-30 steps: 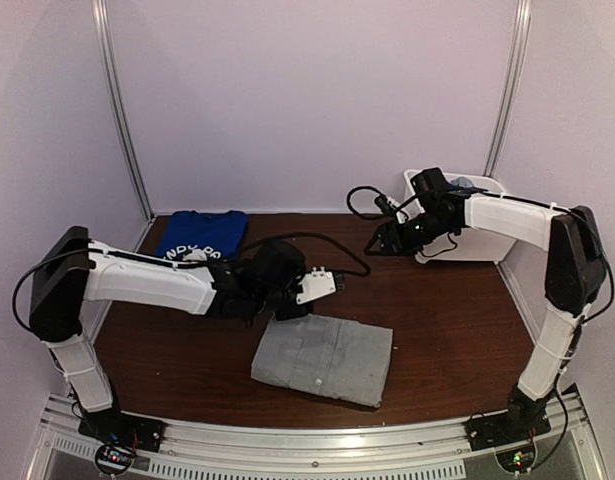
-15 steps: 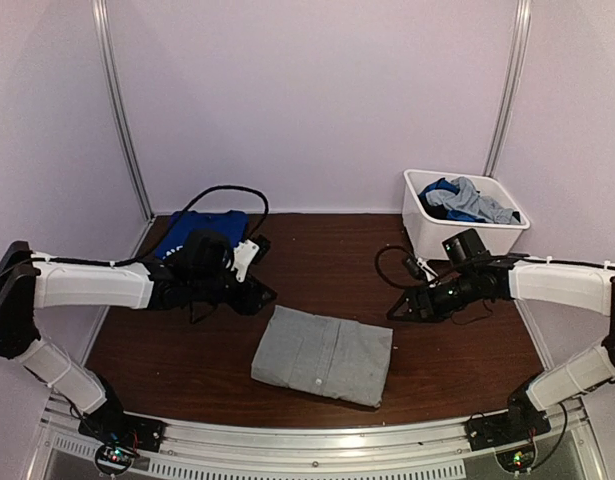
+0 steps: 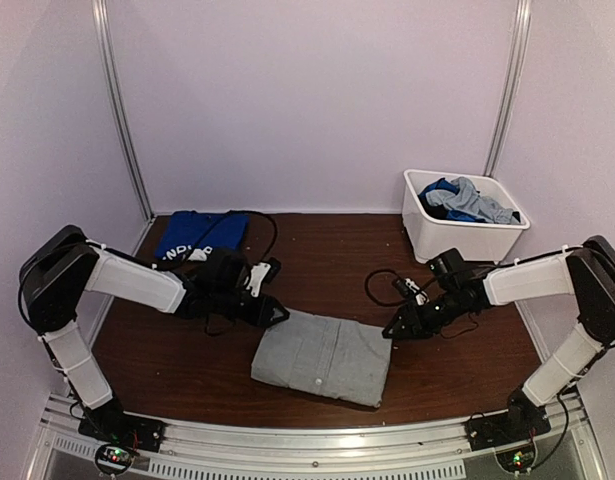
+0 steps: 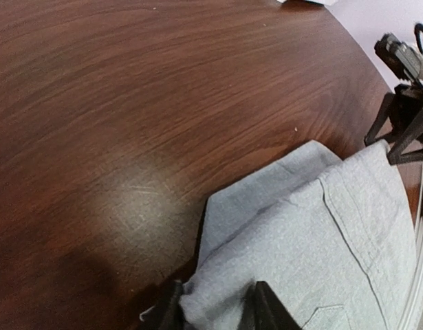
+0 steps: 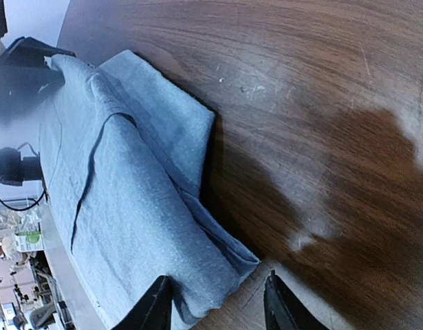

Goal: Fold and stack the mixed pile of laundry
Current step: Smooth out the square-folded shirt at the center of the board.

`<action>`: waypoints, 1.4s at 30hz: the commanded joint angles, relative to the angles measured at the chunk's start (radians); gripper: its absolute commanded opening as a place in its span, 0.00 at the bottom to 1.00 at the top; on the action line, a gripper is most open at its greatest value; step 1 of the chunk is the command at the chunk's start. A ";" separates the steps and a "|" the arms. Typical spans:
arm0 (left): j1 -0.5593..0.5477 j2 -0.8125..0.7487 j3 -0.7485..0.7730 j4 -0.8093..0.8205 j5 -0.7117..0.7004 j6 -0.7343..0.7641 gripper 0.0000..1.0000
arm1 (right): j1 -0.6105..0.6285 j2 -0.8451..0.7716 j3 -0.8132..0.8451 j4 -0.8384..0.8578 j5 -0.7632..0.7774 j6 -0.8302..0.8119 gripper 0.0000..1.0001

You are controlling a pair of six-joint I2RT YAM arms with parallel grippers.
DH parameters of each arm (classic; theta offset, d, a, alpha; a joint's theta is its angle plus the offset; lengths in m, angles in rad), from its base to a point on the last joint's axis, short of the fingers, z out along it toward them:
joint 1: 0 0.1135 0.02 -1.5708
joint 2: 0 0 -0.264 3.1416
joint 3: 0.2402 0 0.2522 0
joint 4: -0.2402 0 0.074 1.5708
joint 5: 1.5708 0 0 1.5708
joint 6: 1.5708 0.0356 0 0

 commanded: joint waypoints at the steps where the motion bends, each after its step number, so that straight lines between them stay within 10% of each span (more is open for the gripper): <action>1: 0.036 0.011 -0.022 0.114 0.049 -0.043 0.26 | 0.000 0.027 0.046 0.049 -0.028 -0.010 0.39; 7: 0.059 -0.059 -0.072 0.138 0.048 -0.051 0.00 | 0.006 -0.013 0.098 0.024 -0.036 -0.004 0.00; 31: 0.157 0.123 -0.006 0.119 -0.143 -0.028 0.00 | -0.025 0.336 0.398 0.018 0.236 -0.081 0.00; 42: 0.126 -0.380 0.029 -0.134 -0.303 0.186 0.97 | -0.028 -0.098 0.515 -0.168 0.343 -0.173 0.78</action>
